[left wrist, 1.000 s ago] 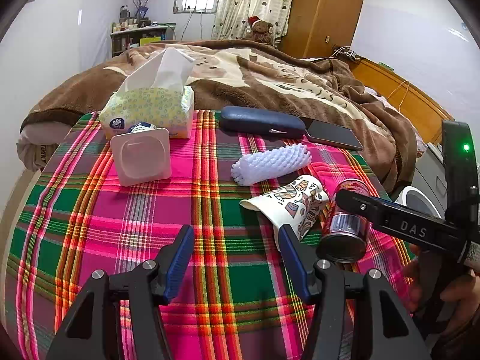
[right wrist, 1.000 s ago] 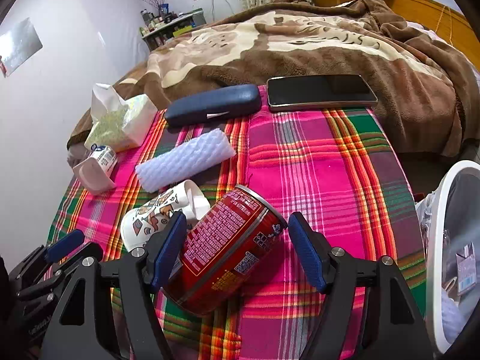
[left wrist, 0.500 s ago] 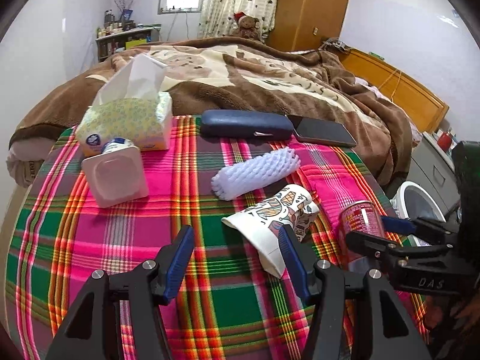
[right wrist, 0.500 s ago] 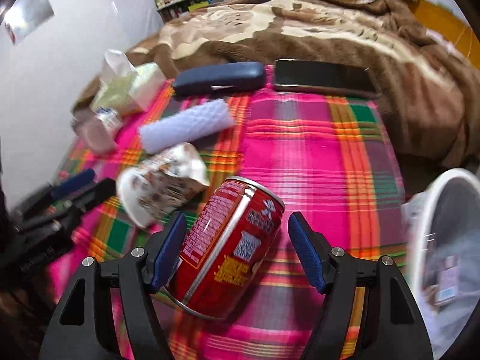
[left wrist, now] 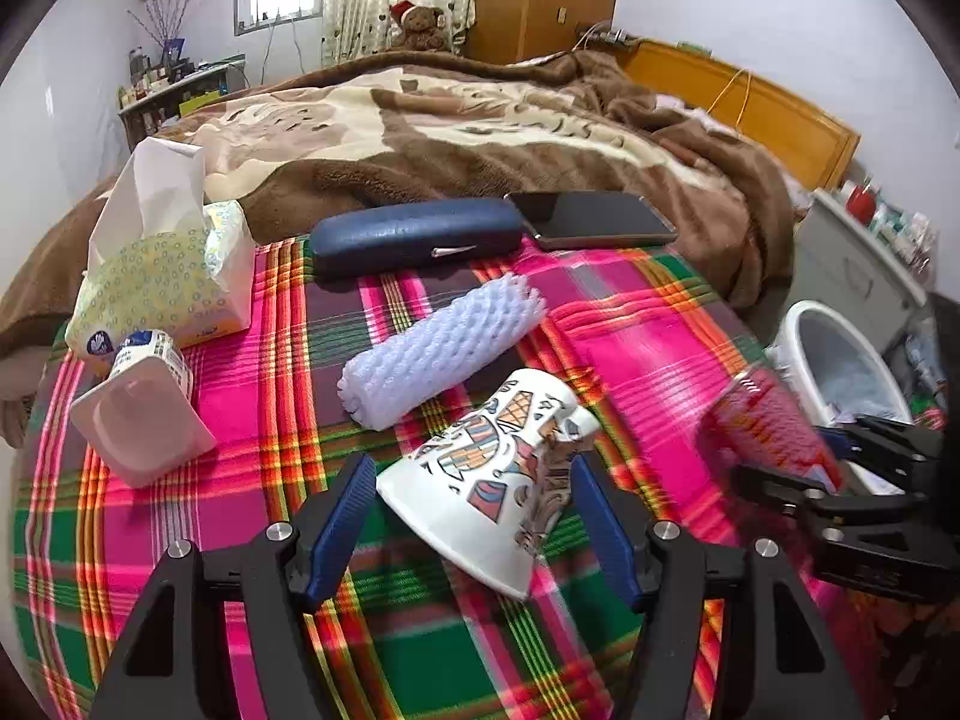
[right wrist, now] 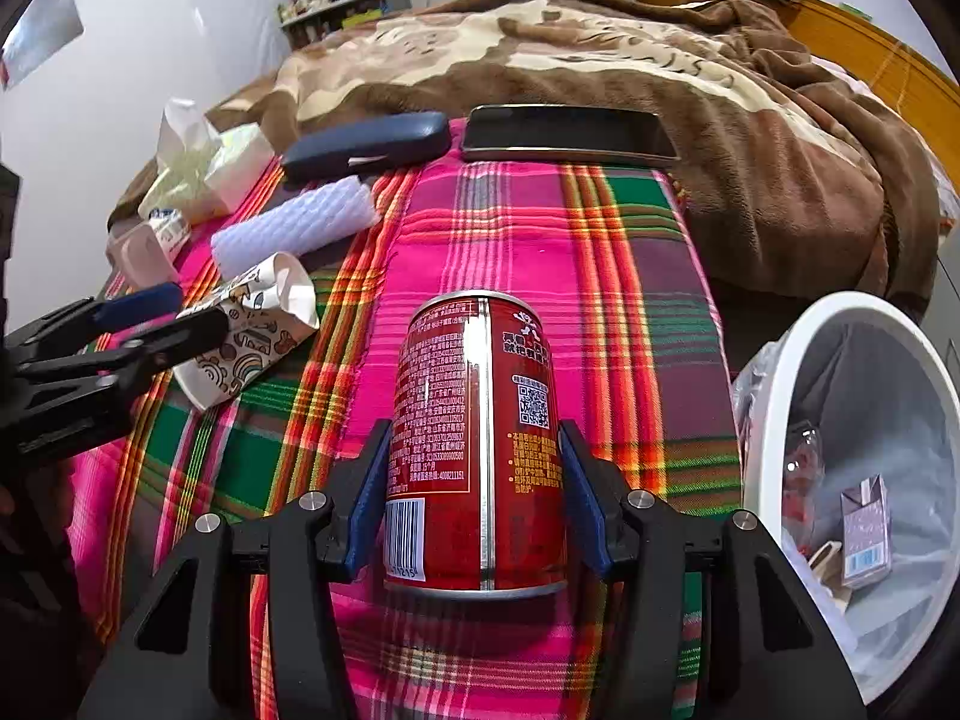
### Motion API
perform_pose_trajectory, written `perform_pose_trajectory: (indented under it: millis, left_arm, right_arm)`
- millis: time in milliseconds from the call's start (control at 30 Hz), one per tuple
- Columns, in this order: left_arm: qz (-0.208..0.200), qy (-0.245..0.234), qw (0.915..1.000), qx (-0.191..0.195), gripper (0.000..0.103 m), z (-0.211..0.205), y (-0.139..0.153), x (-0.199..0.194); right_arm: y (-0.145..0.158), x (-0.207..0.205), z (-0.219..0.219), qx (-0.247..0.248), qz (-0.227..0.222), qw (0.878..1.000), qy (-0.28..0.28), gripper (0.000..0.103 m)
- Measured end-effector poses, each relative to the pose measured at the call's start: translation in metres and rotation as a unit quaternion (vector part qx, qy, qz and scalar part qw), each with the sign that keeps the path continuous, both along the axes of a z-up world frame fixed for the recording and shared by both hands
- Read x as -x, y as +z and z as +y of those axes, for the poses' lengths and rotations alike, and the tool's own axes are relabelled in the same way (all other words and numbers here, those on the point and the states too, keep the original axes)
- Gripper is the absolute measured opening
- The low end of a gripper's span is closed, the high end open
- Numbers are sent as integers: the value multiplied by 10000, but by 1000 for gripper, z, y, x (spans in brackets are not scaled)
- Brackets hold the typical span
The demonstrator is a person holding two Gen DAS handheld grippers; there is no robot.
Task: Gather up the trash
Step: 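Carry the red can and paper cup over the white bin and open both grippers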
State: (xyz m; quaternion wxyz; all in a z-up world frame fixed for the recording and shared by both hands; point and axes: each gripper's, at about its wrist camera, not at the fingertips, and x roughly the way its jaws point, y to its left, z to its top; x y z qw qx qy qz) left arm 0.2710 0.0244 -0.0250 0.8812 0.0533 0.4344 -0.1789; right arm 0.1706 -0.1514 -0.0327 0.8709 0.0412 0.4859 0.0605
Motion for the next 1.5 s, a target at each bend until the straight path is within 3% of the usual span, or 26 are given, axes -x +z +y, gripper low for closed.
perform_pose_trajectory:
  millis: [300,833,1133,1500]
  left_arm:
    - [156,-233,9991,-325,68,-13,-17,-11]
    - [189,-162,9993,-276,69,-18,-26,-10]
    - [152,-55,9996,-221,52,-20,-21,-1]
    - [88,-13,9999,-117,47,-26,-16,18]
  right_arm:
    - [-8,7,3,197,-39,9998,86,54]
    - [-8,9,2,164,-162,9997,80,54]
    - [-8,13,-1,54,-266,9996,47,54]
    - [-6,20,-6,-127,-403,9991,-39,54]
